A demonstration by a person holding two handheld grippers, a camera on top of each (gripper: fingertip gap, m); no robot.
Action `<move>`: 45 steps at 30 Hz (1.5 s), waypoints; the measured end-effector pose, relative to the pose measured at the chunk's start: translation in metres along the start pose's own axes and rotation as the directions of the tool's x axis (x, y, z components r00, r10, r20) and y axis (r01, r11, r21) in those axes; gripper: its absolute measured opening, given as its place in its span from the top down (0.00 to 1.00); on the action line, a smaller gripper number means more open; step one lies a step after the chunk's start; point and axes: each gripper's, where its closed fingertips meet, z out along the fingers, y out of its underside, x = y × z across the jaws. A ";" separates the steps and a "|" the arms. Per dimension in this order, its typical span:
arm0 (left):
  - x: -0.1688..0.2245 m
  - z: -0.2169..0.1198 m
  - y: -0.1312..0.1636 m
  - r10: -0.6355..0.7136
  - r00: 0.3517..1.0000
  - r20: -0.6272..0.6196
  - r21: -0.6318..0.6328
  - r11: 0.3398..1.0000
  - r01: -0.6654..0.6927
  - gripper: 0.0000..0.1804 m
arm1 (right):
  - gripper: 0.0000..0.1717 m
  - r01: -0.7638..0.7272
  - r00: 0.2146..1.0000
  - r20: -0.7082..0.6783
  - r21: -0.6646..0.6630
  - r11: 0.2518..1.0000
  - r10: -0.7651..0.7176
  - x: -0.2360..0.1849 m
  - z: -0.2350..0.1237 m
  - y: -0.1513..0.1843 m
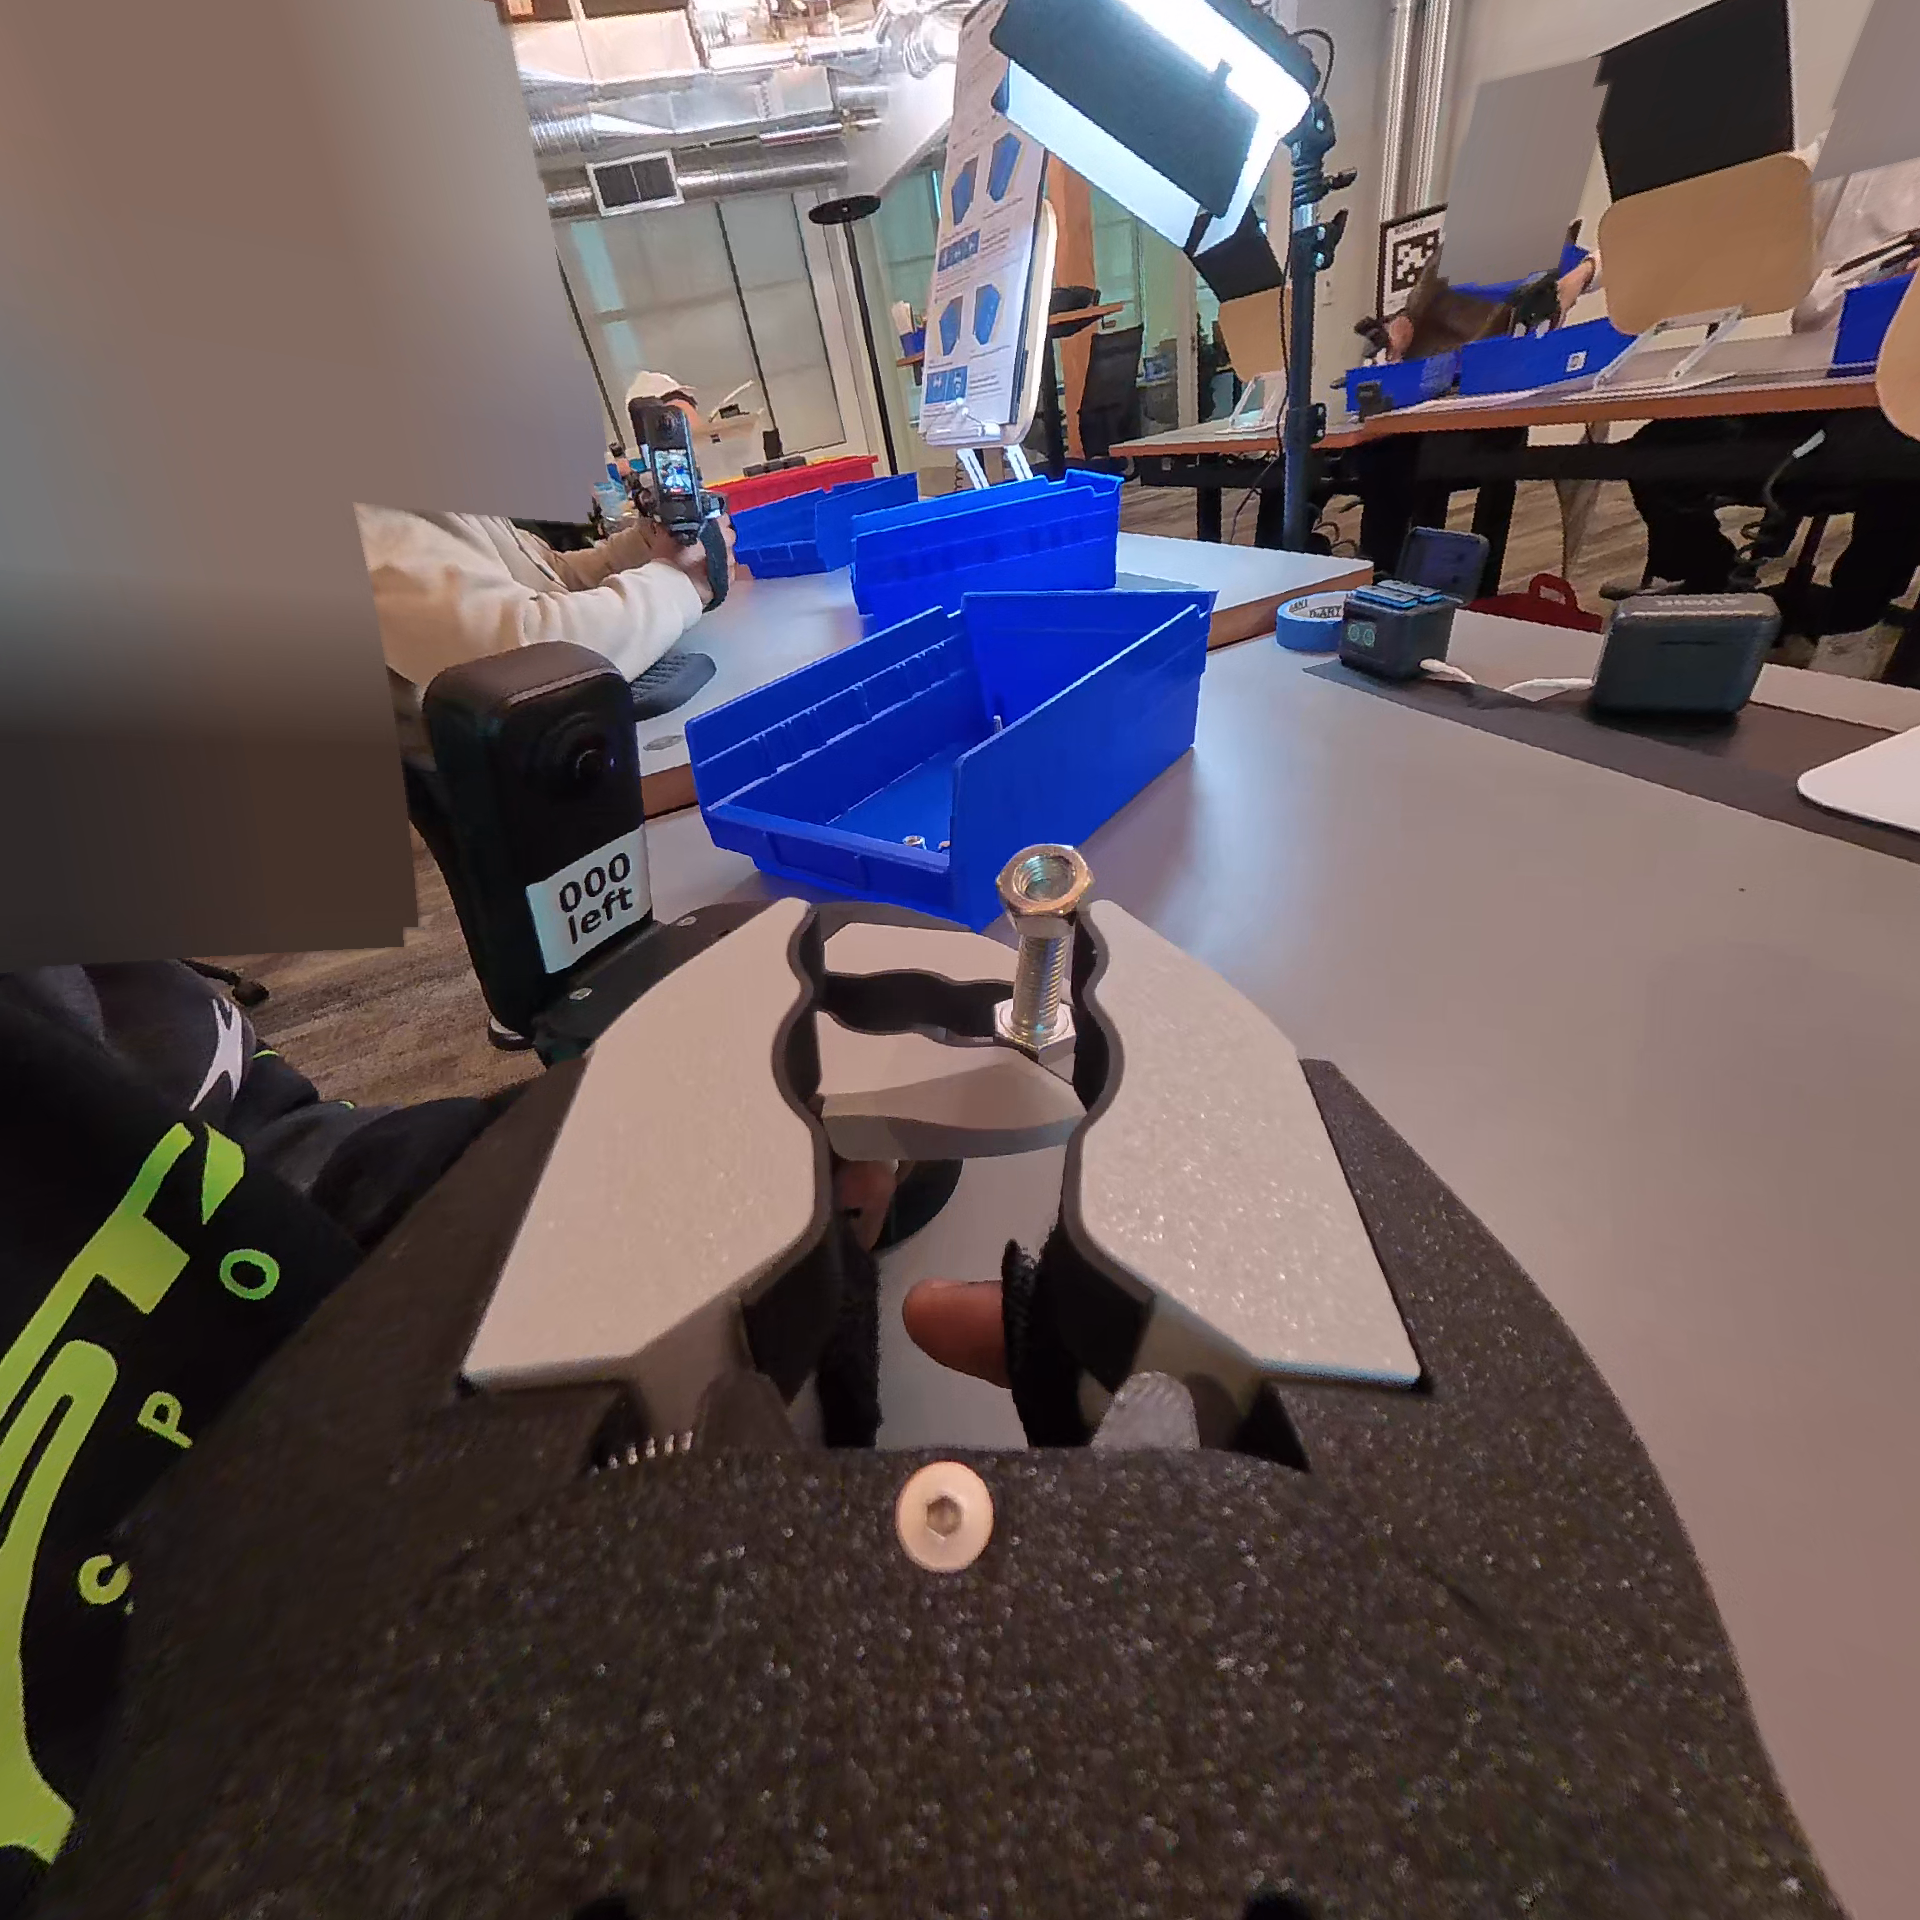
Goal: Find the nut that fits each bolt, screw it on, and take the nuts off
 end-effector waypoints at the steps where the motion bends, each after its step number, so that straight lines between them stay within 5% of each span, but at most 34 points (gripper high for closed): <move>1: 0.000 0.000 0.000 -0.001 1.000 0.000 0.000 1.000 0.001 0.90 | 0.73 0.001 1.000 -0.008 -0.003 1.000 -0.001 0.001 0.000 0.000; 16: -0.001 0.000 0.000 -0.025 1.000 -0.012 0.004 1.000 0.026 0.90 | 0.76 0.080 0.994 -0.068 -0.004 0.997 -0.080 0.012 0.003 -0.001; 27: 0.002 0.000 0.000 -0.021 0.999 -0.026 0.000 1.000 0.021 0.90 | 0.90 0.281 0.947 -0.150 -0.034 0.959 -0.283 0.020 0.006 0.002; 39: 0.031 -0.005 0.002 0.163 0.971 -0.175 -0.008 0.986 -0.167 0.90 | 0.90 0.321 0.941 0.244 -0.418 0.850 -0.236 -0.002 -0.023 0.008; 45: 0.032 -0.006 -0.001 0.094 0.975 -0.201 0.017 0.996 -0.092 0.90 | 0.90 0.315 0.936 0.285 -0.422 0.850 -0.205 -0.004 -0.018 0.007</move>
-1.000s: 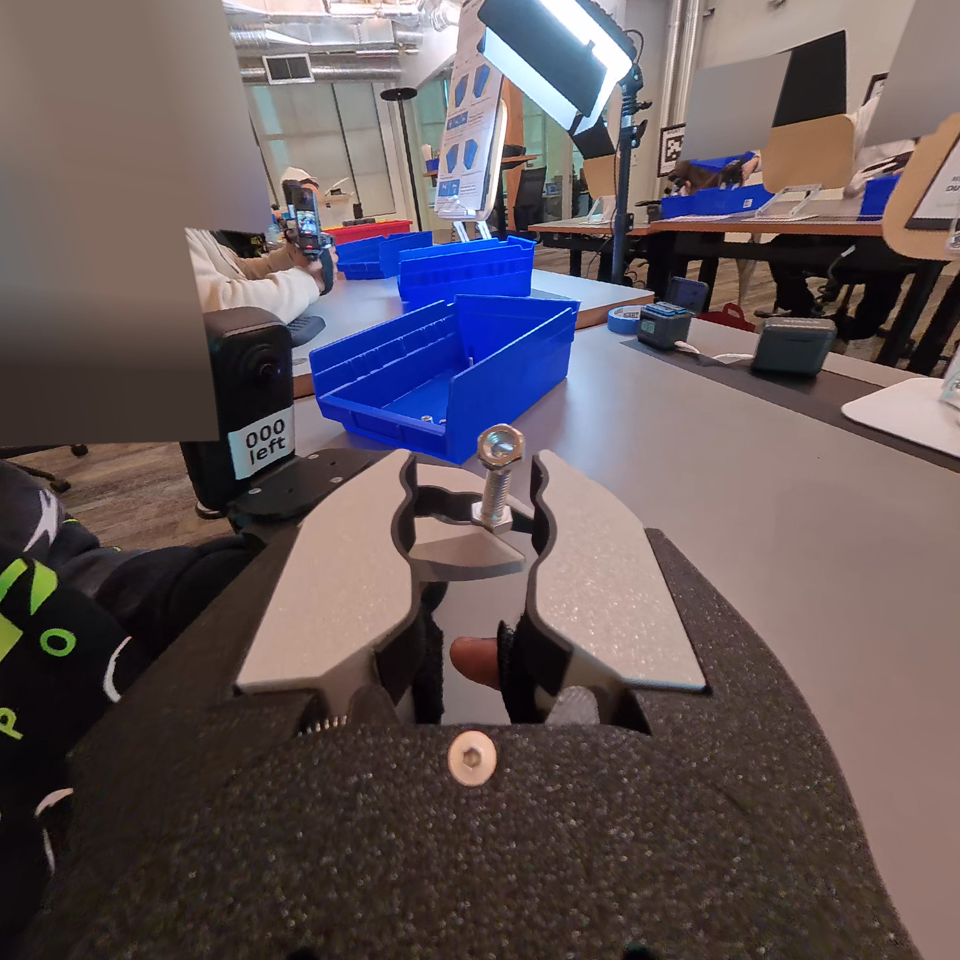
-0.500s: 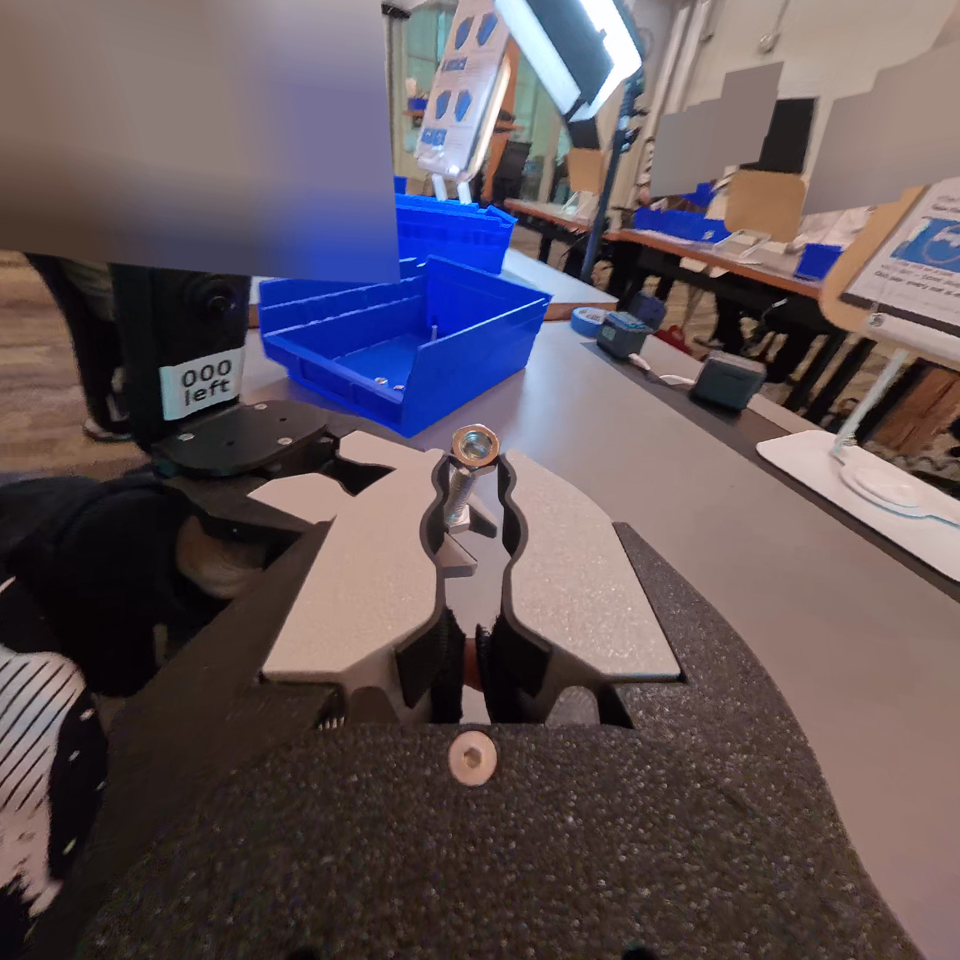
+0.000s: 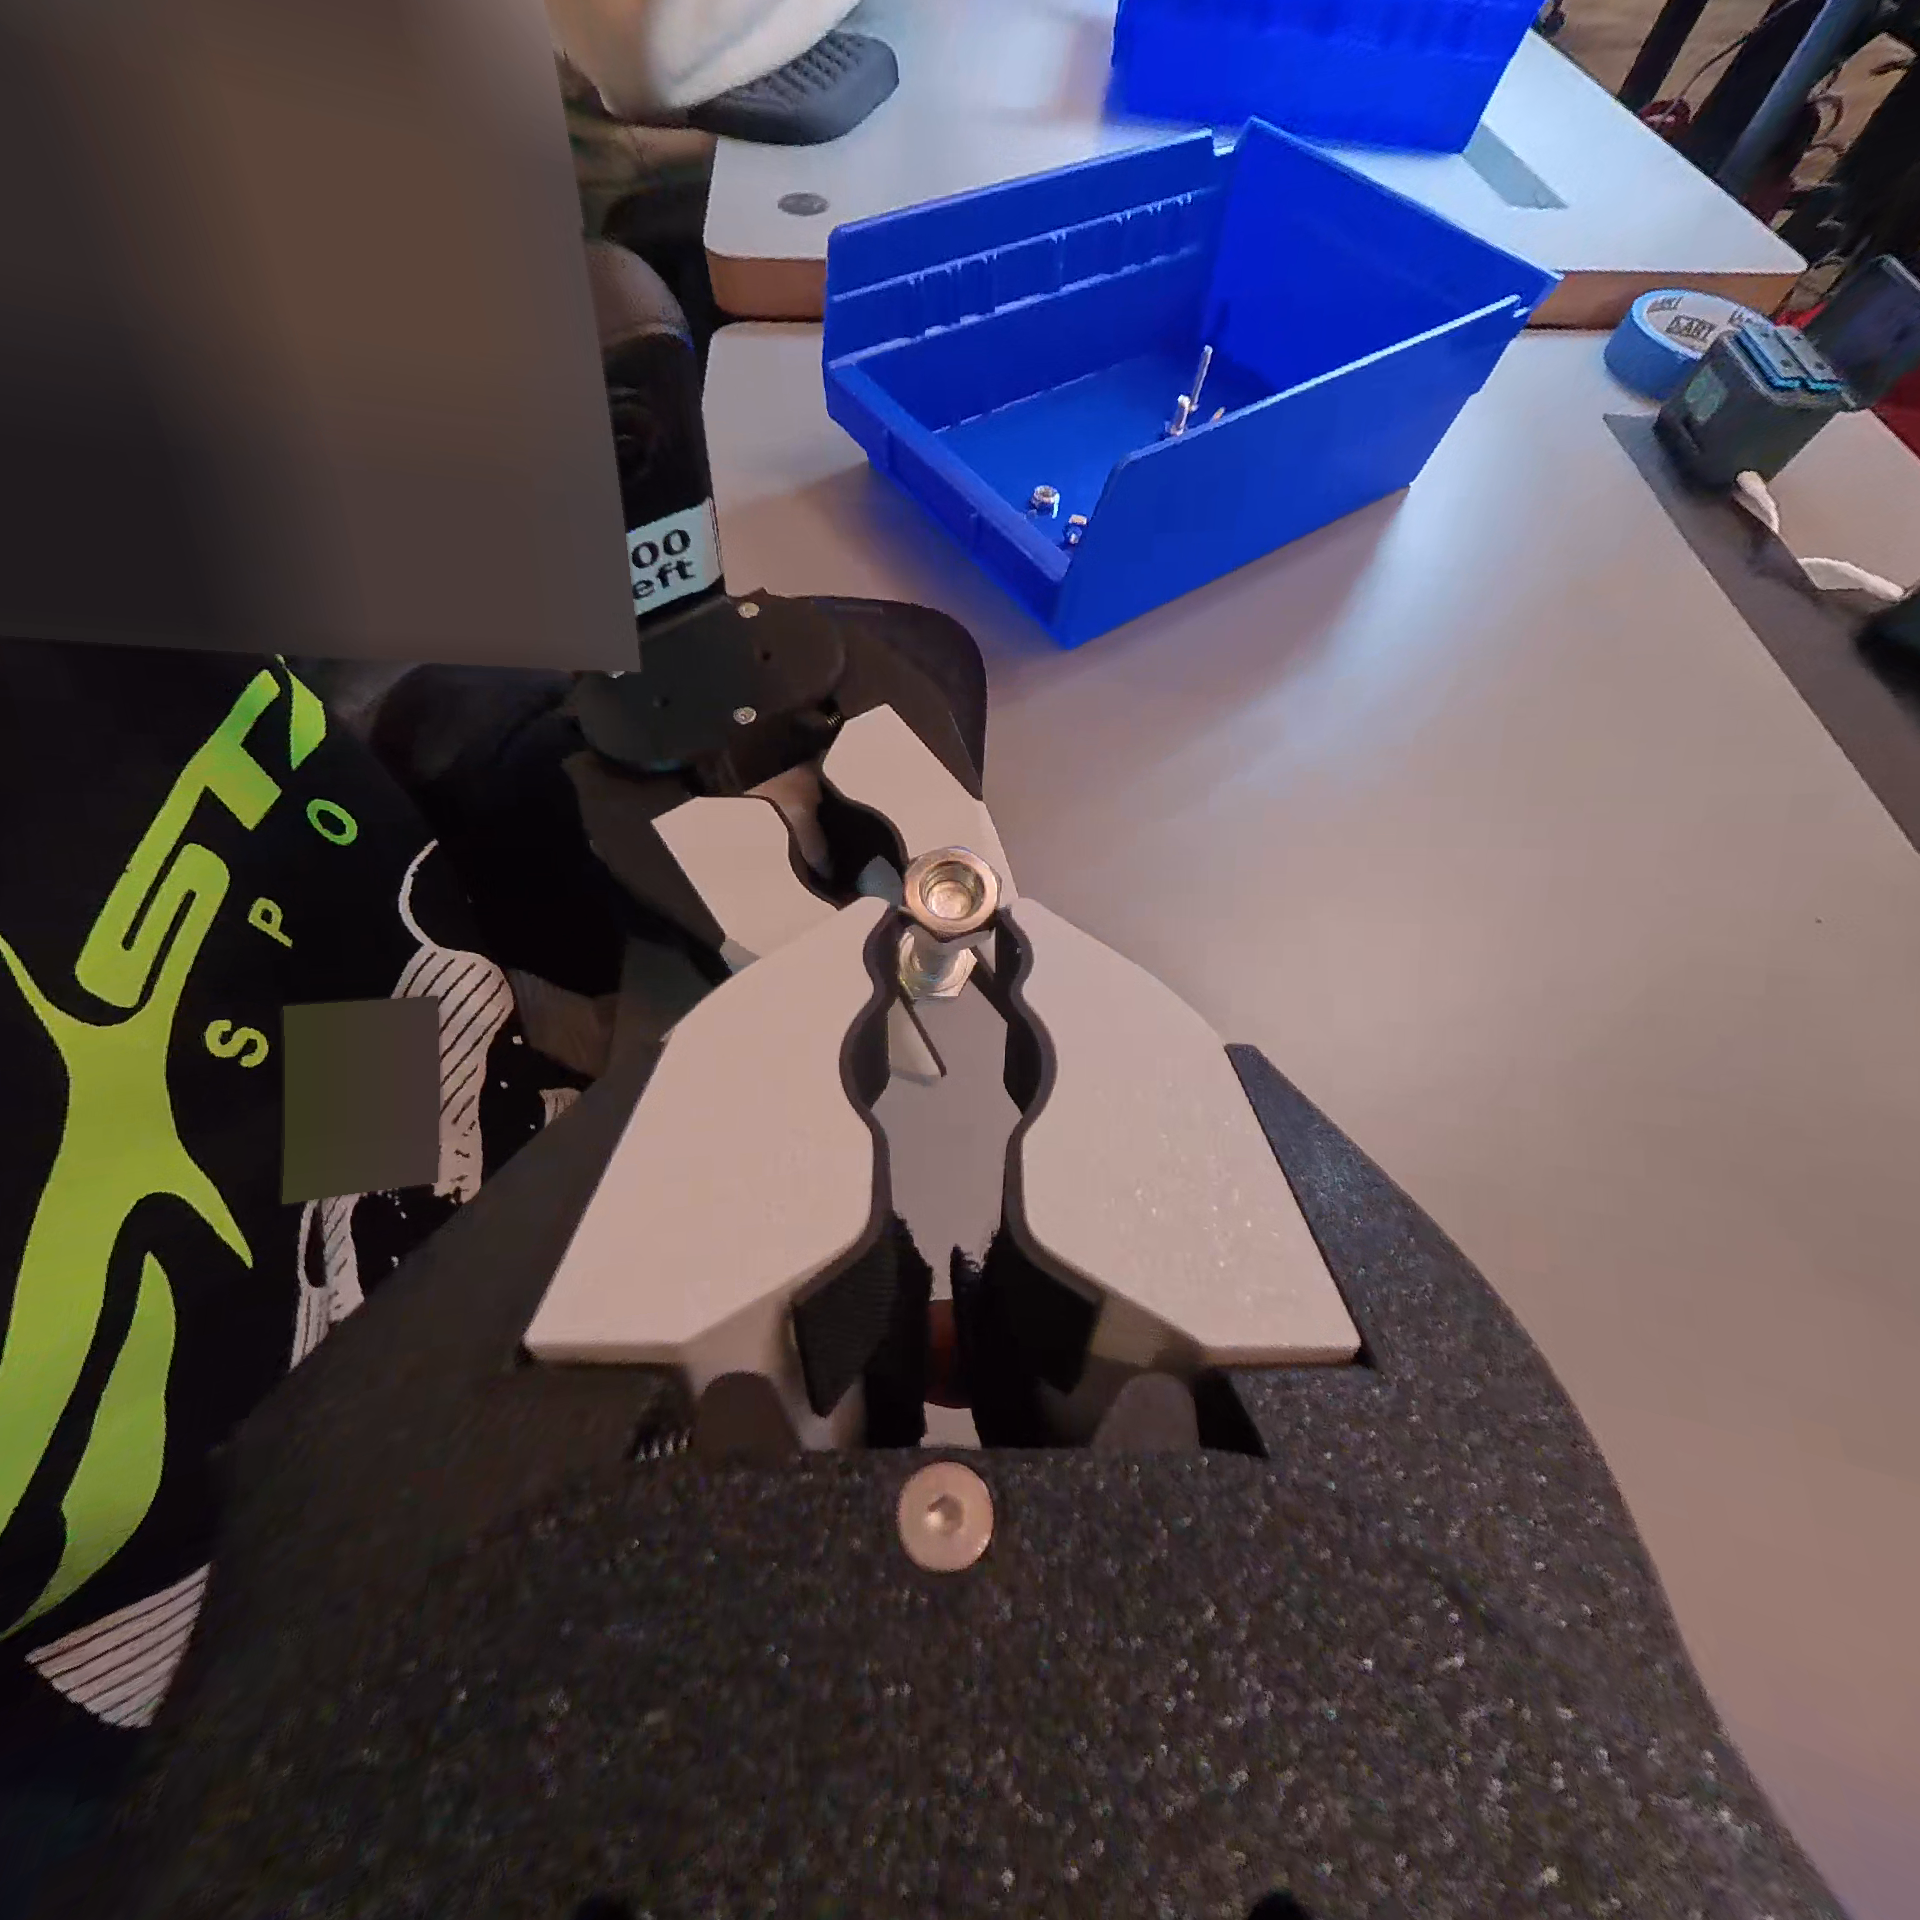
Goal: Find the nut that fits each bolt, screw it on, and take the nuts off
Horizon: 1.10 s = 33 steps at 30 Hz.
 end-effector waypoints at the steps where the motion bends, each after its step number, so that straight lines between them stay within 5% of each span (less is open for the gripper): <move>1: -0.001 0.000 0.000 -0.001 1.000 0.008 0.001 1.000 0.001 0.90 | 0.90 -0.010 1.000 0.001 0.009 1.000 0.010 0.001 0.001 0.000; 15: -0.015 0.000 0.003 -0.013 0.992 0.123 -0.019 1.000 0.015 0.90 | 0.90 -0.097 0.980 -0.178 -0.076 0.992 0.082 0.013 0.008 0.000; 21: -0.016 -0.002 0.001 -0.026 0.992 0.120 0.001 1.000 0.026 0.90 | 0.80 -0.110 0.982 -0.161 -0.057 0.992 0.100 0.011 0.011 0.000; 29: -0.020 -0.004 -0.001 -0.074 0.990 0.117 0.028 0.997 0.071 0.90 | 0.70 -0.197 0.965 -0.090 0.372 0.907 0.247 0.012 0.004 -0.024; 33: -0.021 -0.004 -0.001 -0.083 0.990 0.118 0.029 0.996 0.080 0.90 | 0.69 -0.225 0.960 -0.058 0.427 0.876 0.275 0.008 0.012 -0.020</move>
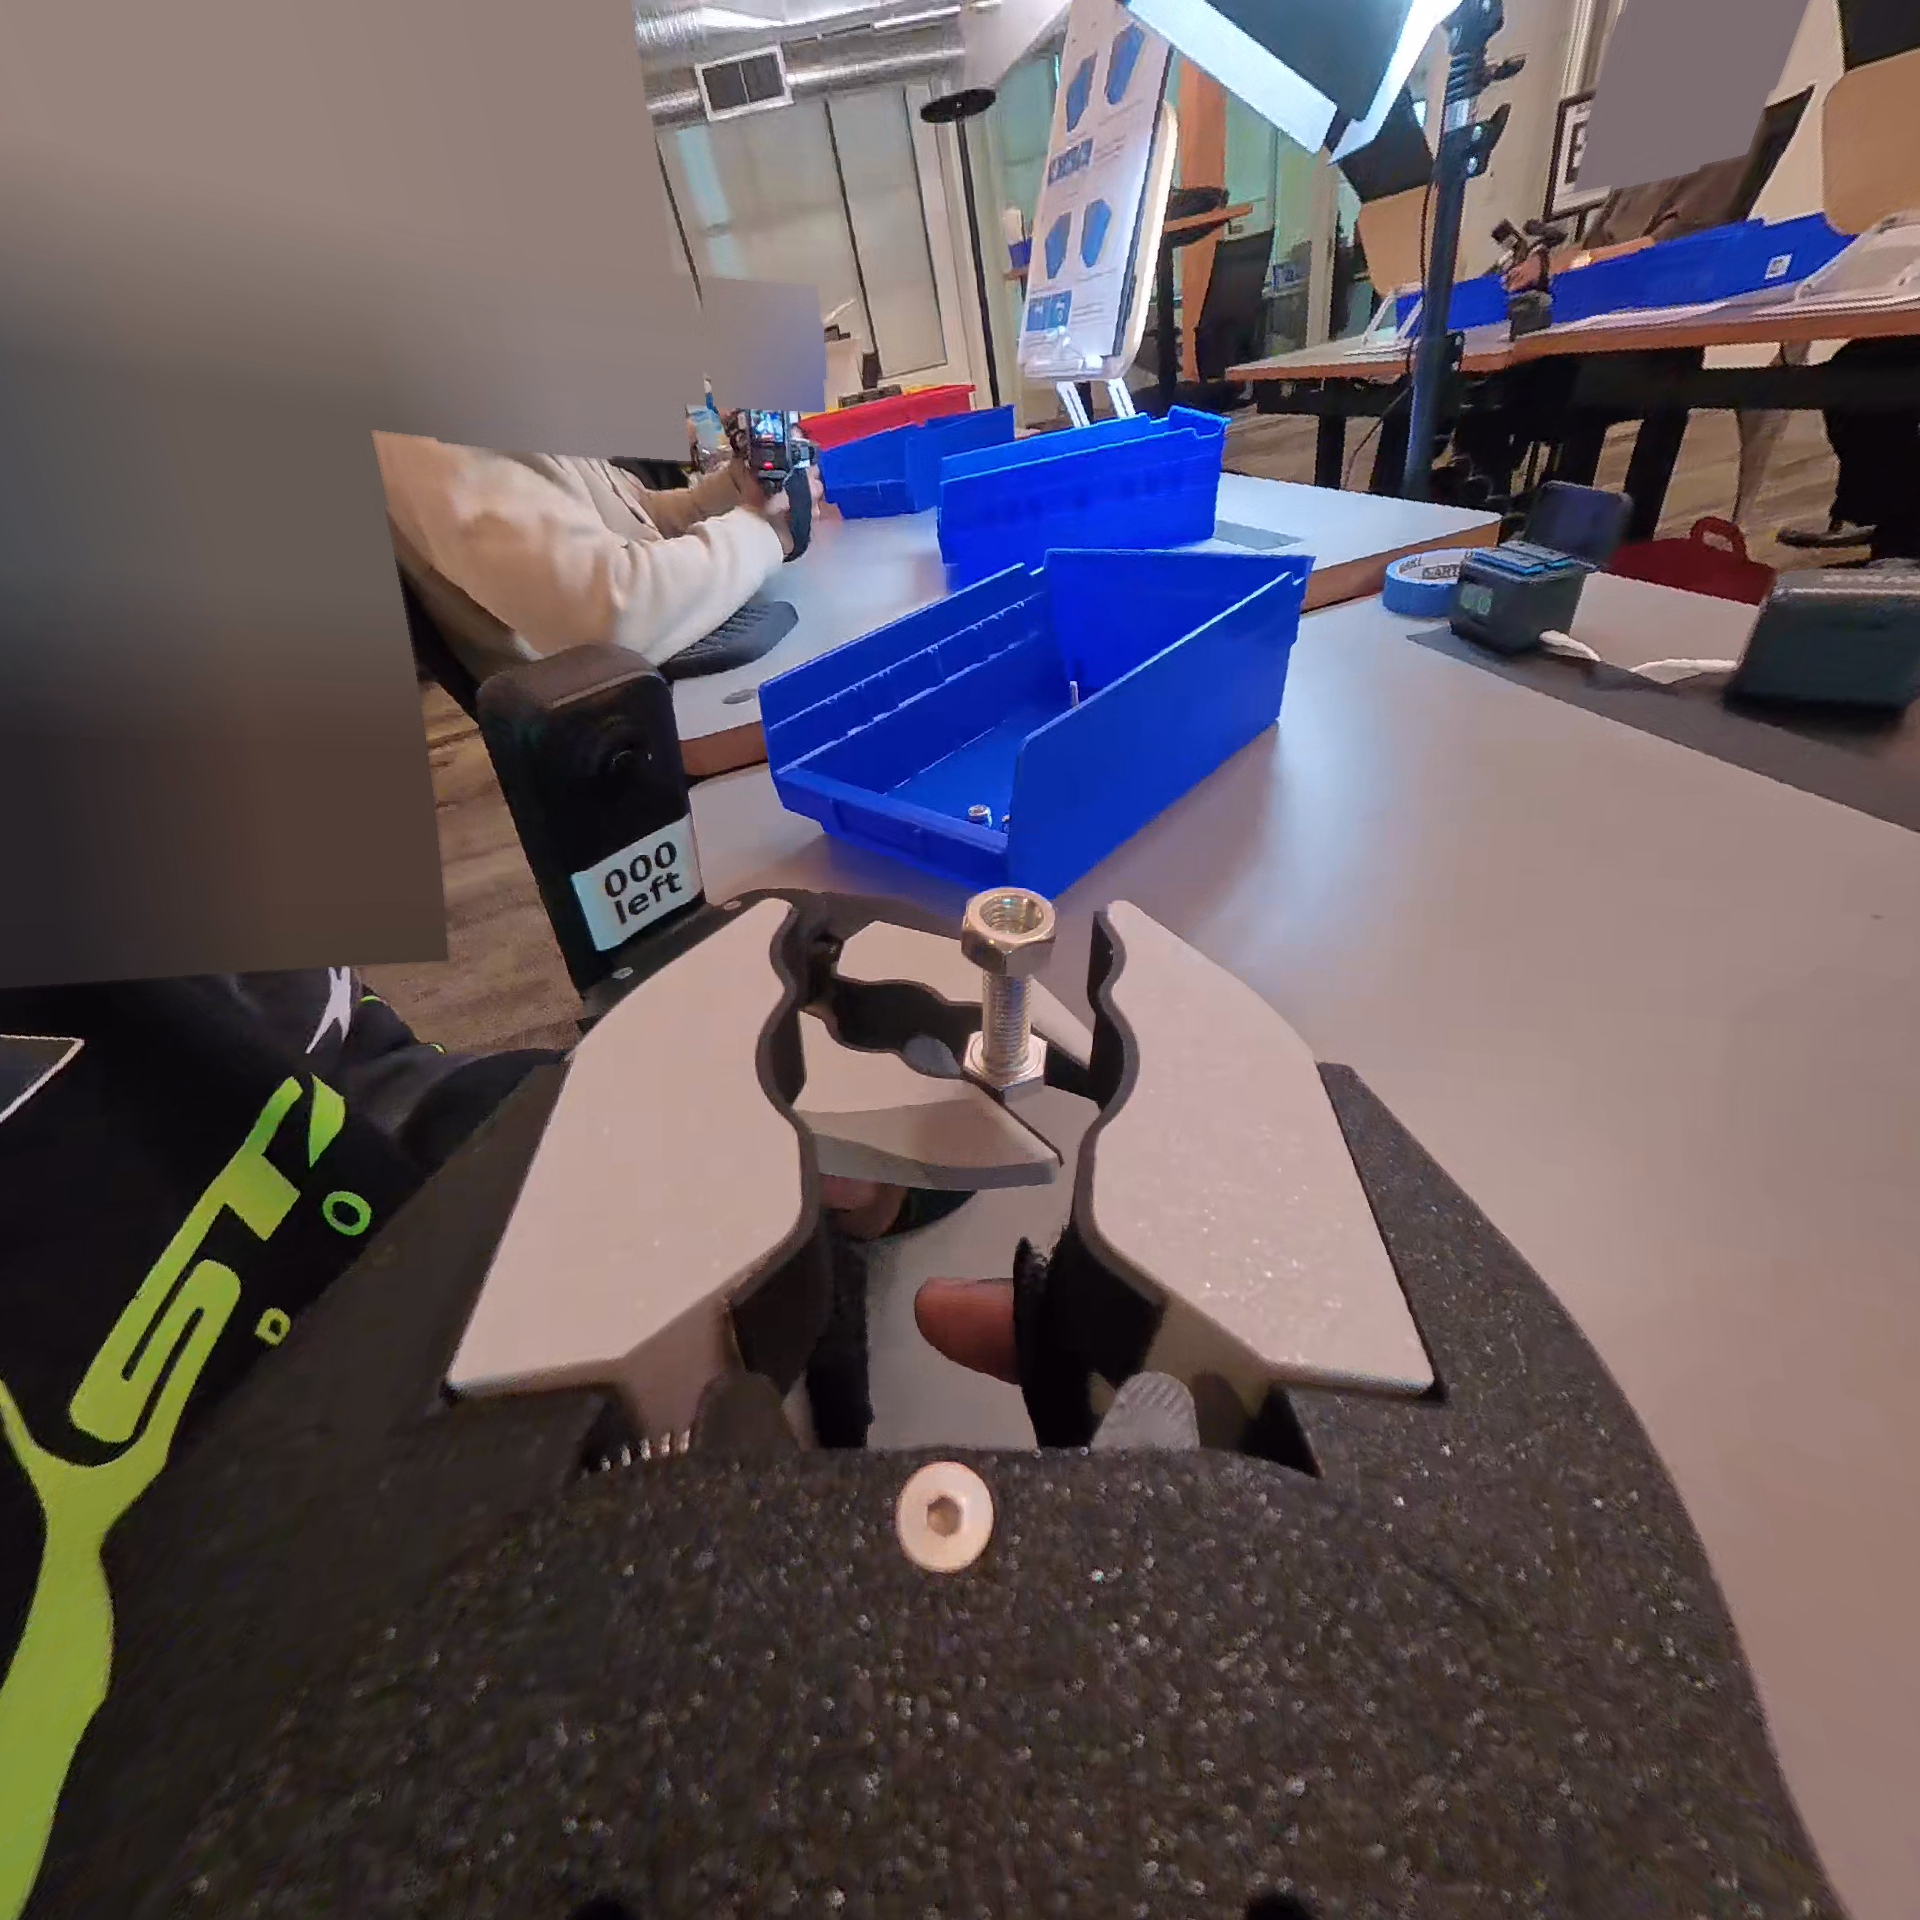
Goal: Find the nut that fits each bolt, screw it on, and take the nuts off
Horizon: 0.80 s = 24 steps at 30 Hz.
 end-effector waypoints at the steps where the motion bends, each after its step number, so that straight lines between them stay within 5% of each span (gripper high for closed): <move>1: 0.000 0.000 0.000 0.000 1.000 0.001 -0.002 1.000 0.000 0.90 | 0.69 -0.001 1.000 -0.001 0.006 1.000 0.001 0.000 0.001 0.001; 17: -0.003 0.001 0.001 -0.013 1.000 0.005 -0.009 1.000 0.013 0.90 | 0.76 0.012 1.000 -0.023 0.021 1.000 -0.012 -0.004 -0.008 0.002; 24: -0.001 0.001 0.001 -0.009 1.000 -0.008 -0.008 1.000 0.009 0.90 | 0.66 0.028 0.999 -0.026 0.057 0.998 -0.026 0.000 0.005 0.001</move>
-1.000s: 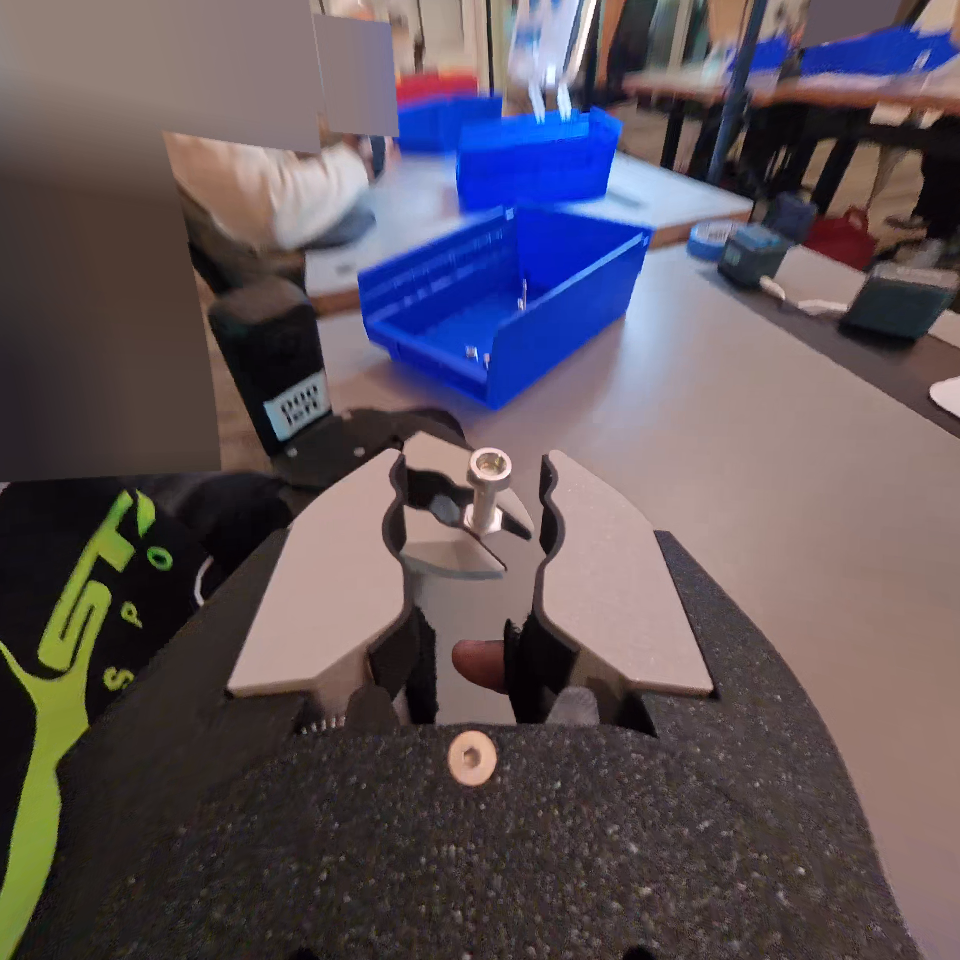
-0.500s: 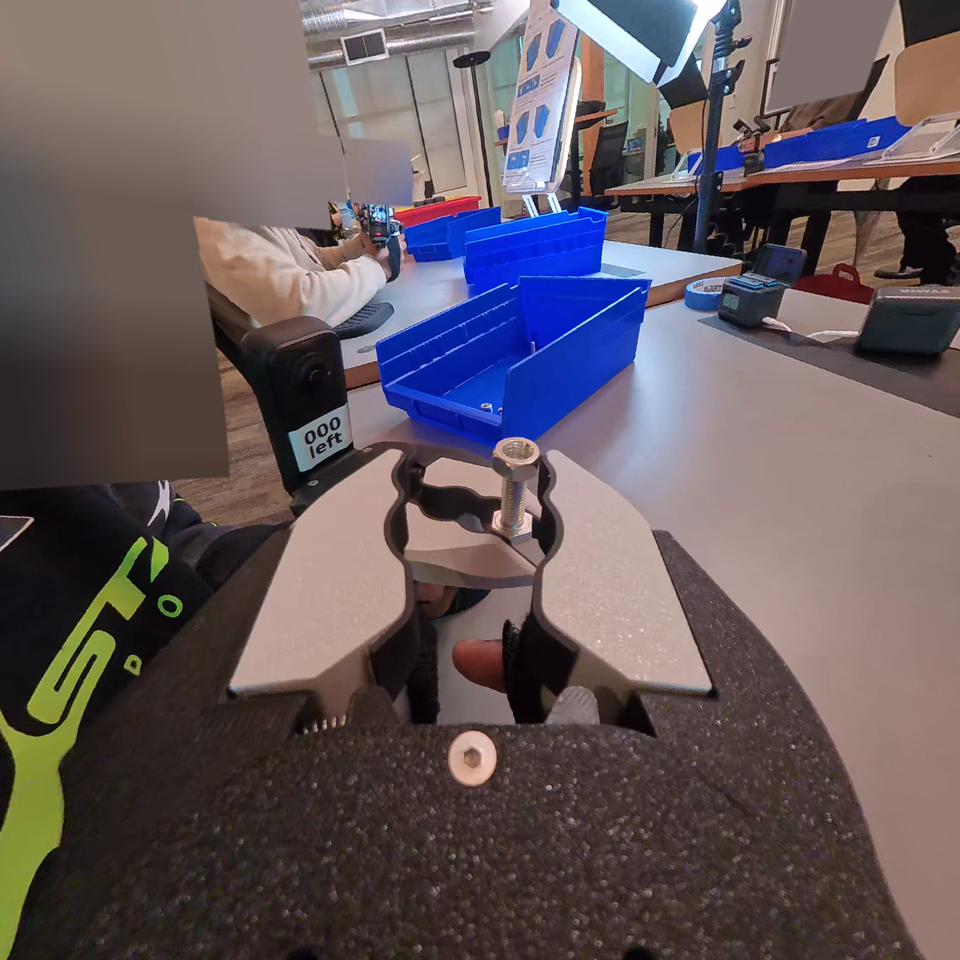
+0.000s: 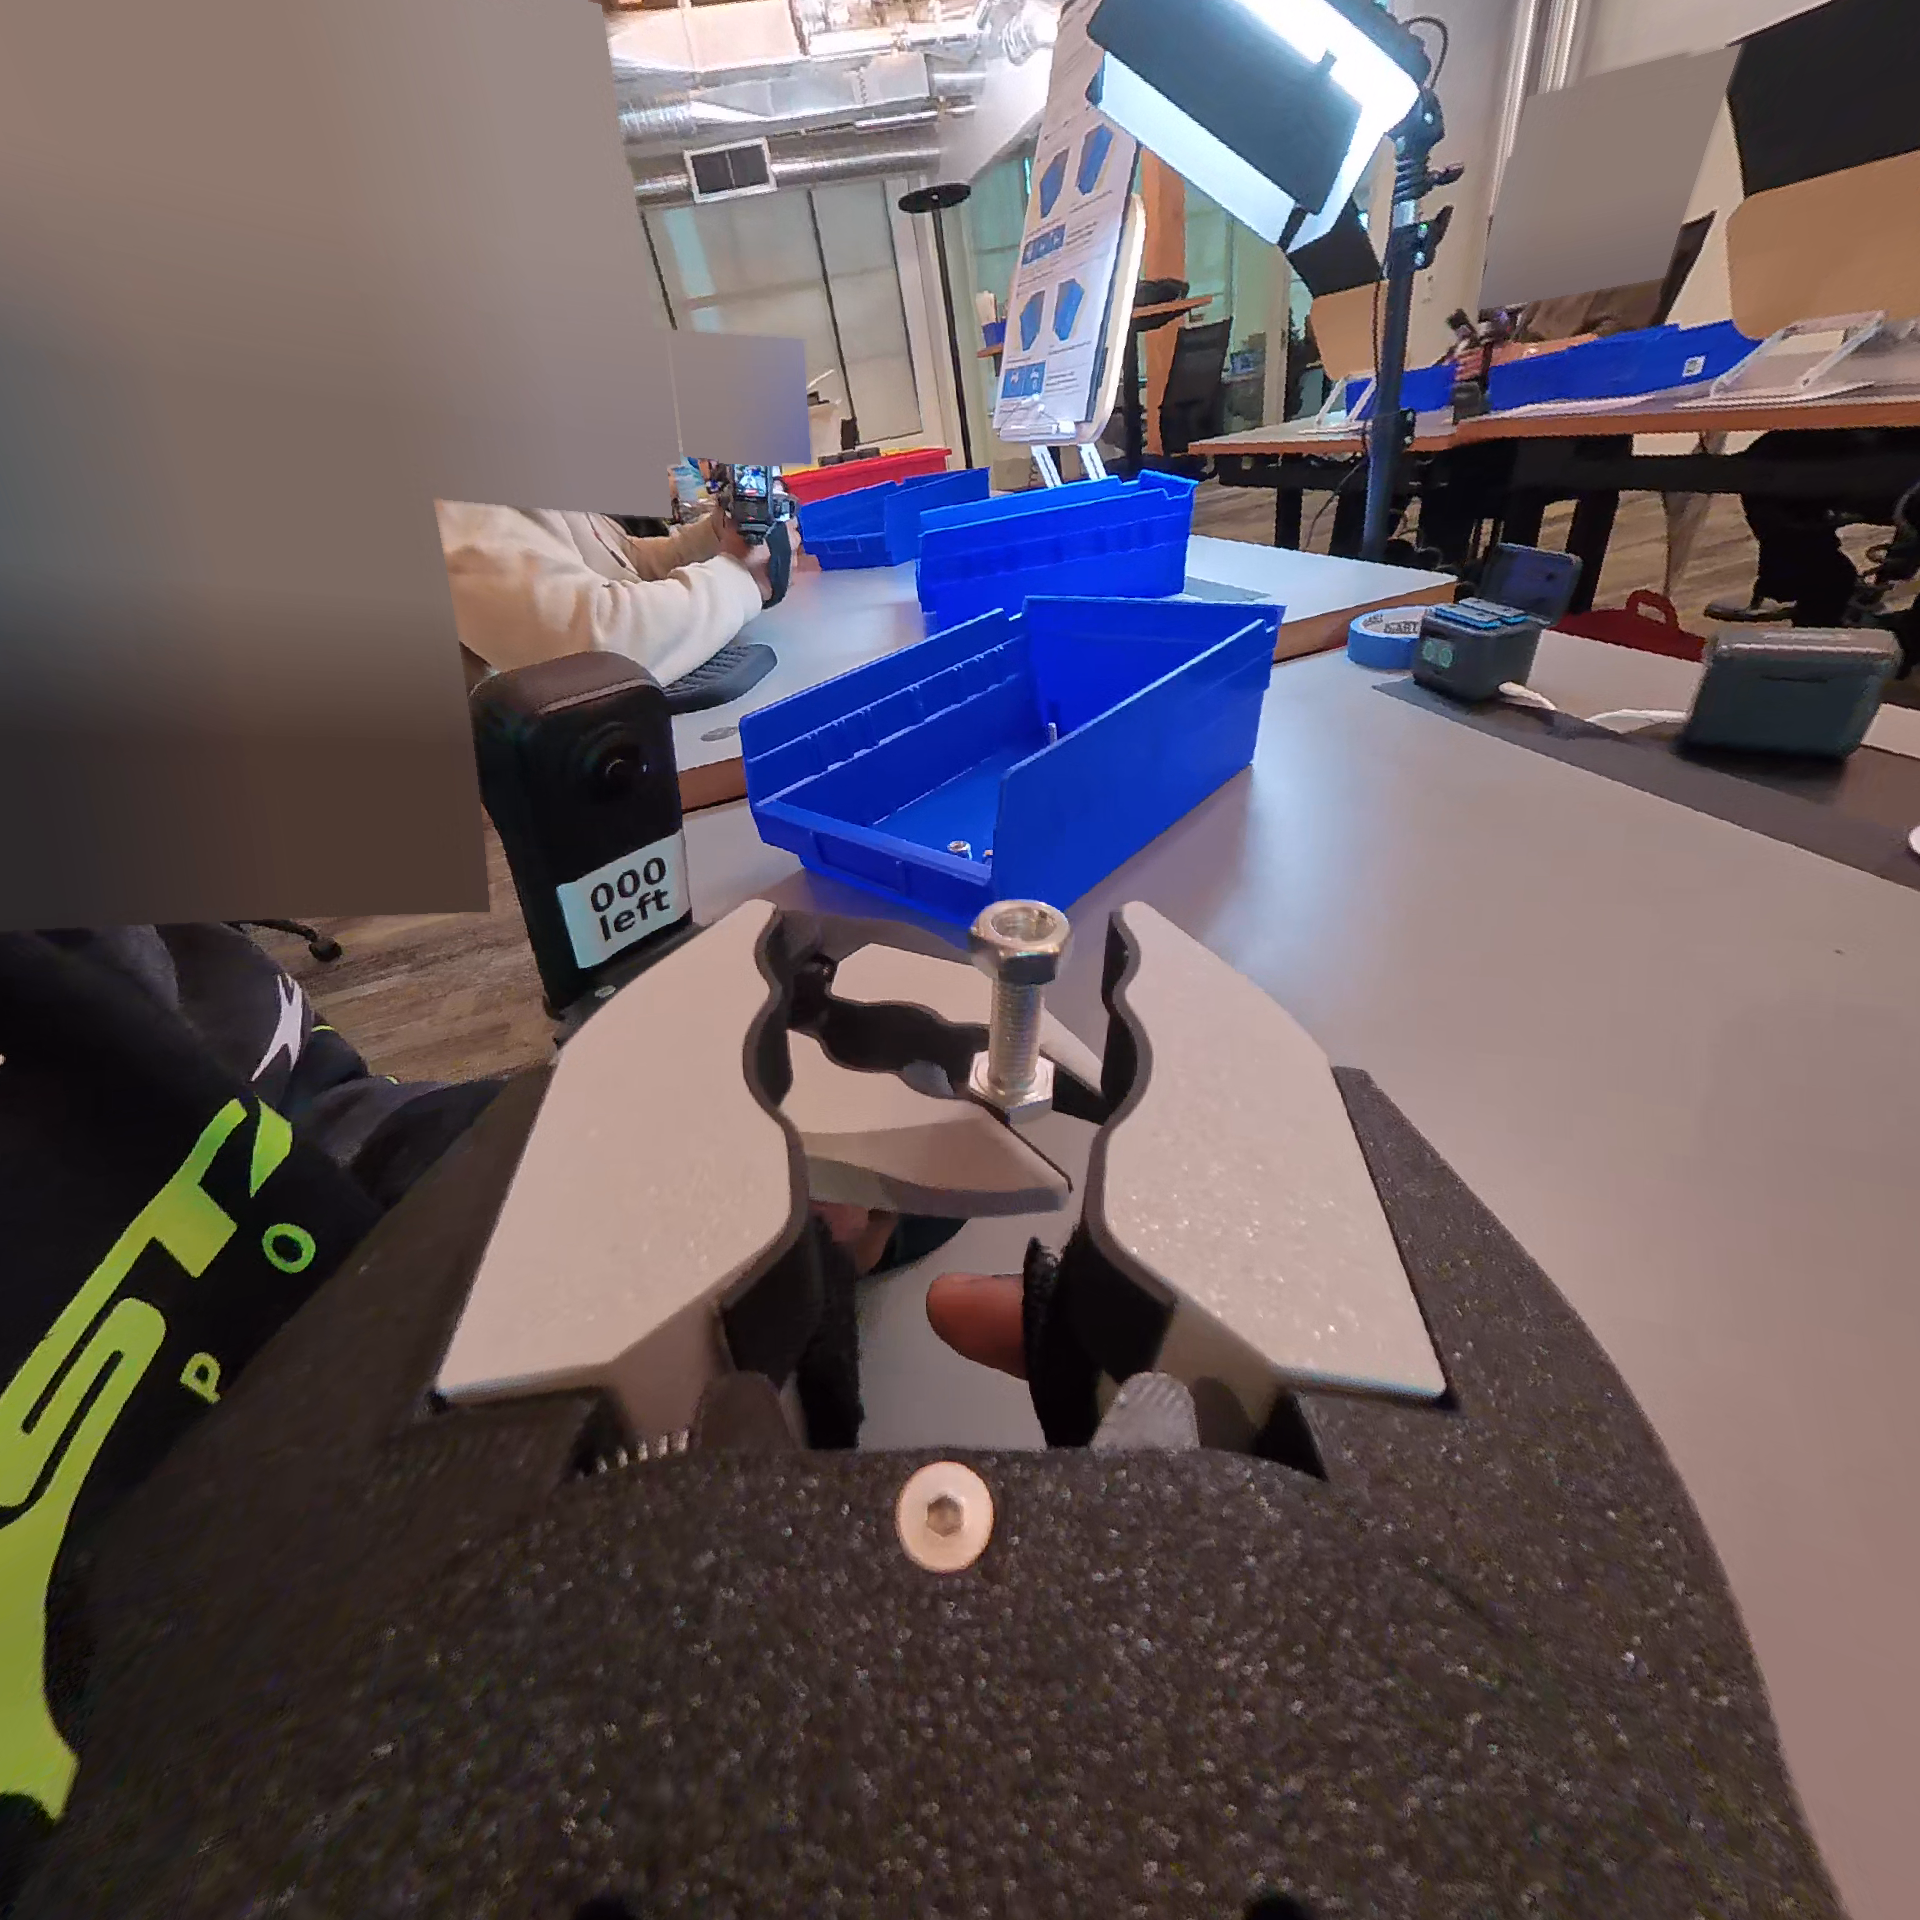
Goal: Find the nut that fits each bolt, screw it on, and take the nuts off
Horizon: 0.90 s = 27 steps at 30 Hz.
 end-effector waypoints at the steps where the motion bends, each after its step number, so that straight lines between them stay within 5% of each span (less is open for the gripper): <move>1: 0.000 0.000 0.000 0.000 1.000 -0.001 -0.001 1.000 0.000 0.90 | 0.66 0.004 1.000 0.002 -0.002 1.000 -0.004 -0.001 0.002 0.000; 12: -0.001 0.000 0.001 -0.008 1.000 0.001 -0.004 1.000 0.008 0.90 | 0.69 0.024 0.999 -0.041 0.033 0.999 -0.023 -0.006 -0.008 0.002; 18: 0.000 0.000 0.000 -0.013 1.000 -0.009 0.002 1.000 0.013 0.90 | 0.78 0.028 0.999 -0.044 0.076 0.997 -0.024 -0.011 -0.017 -0.001; 27: 0.010 -0.001 0.001 -0.016 0.996 -0.086 0.011 1.000 0.017 0.90 | 0.62 0.046 0.998 -0.042 0.051 0.998 -0.044 -0.002 0.012 0.005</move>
